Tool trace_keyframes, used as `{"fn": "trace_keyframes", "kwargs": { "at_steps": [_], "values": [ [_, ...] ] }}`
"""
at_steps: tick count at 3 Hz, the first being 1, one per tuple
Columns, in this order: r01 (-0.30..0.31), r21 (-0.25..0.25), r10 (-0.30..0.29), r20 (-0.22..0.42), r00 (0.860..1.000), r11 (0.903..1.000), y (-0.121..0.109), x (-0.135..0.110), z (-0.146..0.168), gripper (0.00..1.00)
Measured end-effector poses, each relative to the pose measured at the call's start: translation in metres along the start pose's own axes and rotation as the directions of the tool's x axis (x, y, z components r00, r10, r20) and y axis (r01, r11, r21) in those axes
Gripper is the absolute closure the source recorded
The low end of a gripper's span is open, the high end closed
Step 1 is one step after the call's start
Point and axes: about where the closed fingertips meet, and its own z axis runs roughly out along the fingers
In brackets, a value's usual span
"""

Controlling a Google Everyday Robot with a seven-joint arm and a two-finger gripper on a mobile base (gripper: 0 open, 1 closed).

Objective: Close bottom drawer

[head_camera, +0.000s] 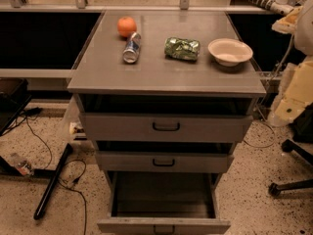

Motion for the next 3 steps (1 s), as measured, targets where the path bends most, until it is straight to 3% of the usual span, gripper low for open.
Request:
{"fn": "trace_keyframes", "kwargs": {
  "at_steps": [1, 2, 3],
  "values": [
    [0.000, 0.000, 0.000, 0.000, 1.000, 1.0000, 0.000, 0.000, 0.000, 0.00],
    [0.005, -0.032, -0.005, 0.013, 1.000, 0.9995, 0.013, 0.000, 0.013, 0.00],
    [0.025, -0.057, -0.021, 0.060, 0.998, 0.9981, 0.043, 0.000, 0.037, 0.00]
  ]
}}
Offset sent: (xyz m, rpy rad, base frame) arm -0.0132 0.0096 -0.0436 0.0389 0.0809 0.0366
